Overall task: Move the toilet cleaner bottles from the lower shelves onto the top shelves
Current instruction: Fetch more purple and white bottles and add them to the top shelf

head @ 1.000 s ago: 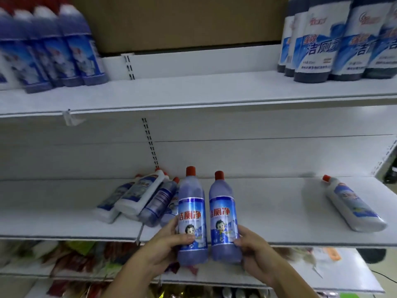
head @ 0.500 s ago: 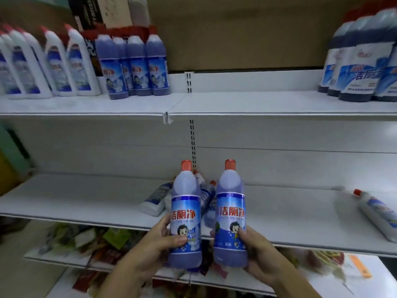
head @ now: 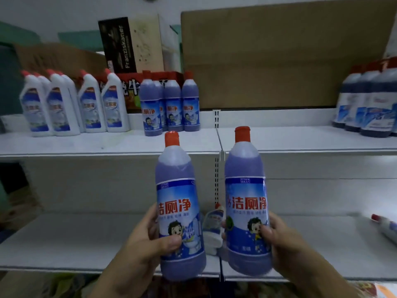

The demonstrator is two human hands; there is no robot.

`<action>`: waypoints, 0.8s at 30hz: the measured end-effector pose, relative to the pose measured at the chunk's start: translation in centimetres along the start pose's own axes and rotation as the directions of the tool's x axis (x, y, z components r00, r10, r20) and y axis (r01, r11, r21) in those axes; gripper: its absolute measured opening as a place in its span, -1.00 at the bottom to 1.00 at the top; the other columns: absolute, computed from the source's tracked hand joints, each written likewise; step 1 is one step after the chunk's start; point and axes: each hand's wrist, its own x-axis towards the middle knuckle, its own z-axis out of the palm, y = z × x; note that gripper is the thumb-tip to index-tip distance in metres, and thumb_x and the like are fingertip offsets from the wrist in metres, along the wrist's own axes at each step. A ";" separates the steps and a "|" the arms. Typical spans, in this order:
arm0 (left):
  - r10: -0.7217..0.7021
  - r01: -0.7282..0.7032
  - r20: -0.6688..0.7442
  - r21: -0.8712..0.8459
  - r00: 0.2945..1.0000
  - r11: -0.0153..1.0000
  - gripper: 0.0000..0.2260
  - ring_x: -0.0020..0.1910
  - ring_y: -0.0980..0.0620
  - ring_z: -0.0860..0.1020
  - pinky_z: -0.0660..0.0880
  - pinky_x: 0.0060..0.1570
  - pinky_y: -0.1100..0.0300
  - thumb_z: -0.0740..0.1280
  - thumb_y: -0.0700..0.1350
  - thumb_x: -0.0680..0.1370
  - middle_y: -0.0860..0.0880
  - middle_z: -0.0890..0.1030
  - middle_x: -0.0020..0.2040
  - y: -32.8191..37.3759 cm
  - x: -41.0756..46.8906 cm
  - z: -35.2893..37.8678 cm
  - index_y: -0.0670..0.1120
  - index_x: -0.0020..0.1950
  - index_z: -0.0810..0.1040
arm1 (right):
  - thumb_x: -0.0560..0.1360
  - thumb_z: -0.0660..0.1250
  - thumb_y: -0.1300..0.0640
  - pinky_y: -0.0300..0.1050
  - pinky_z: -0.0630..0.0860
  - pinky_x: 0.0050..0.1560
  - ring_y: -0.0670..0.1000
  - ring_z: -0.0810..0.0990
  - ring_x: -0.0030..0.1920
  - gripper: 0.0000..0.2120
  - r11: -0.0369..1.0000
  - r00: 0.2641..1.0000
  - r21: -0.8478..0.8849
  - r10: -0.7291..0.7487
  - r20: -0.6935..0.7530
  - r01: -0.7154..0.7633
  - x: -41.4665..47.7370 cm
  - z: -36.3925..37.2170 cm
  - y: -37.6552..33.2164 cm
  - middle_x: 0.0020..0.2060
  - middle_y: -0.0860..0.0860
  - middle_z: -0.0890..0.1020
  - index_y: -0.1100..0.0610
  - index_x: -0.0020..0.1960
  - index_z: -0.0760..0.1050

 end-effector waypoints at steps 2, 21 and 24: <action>0.050 -0.050 -0.006 0.030 0.999 0.998 -0.03 -0.22 -0.19 0.68 0.61 -0.35 0.09 0.67 -0.15 -0.32 -0.27 0.69 -0.09 2.5 1.9 -0.8 -0.12 0.11 0.55 | -0.32 0.70 0.02 -0.03 0.65 -0.26 0.22 0.70 -0.17 0.10 0.998 0.998 -0.029 -0.055 -0.013 0.055 2.5 1.0 -2.1 -0.08 0.33 0.67 0.36 0.15 0.45; 0.339 -0.208 -0.189 0.498 0.922 0.842 -0.40 0.06 -0.04 0.61 0.59 -0.01 0.00 0.50 -0.16 0.16 0.00 0.64 0.05 17.6 21.2 -8.4 0.00 0.18 0.48 | 0.27 0.43 0.15 0.13 0.56 0.12 0.17 0.63 0.11 -0.47 0.883 0.953 -0.359 -0.293 0.079 0.302 28.2 6.0 -16.3 0.08 0.17 0.64 0.19 0.22 0.47; 0.310 -0.139 -0.174 0.623 0.935 0.770 -0.42 0.09 -0.02 0.59 0.55 0.10 -0.05 0.56 -0.11 0.18 0.06 0.64 0.06 16.9 24.6 -9.1 0.03 0.16 0.48 | 0.24 0.45 0.15 -0.06 0.59 -0.03 0.07 0.67 0.00 -0.49 0.826 0.953 -0.496 -0.302 0.013 0.268 30.7 4.6 -16.9 -0.02 0.09 0.69 0.18 0.17 0.51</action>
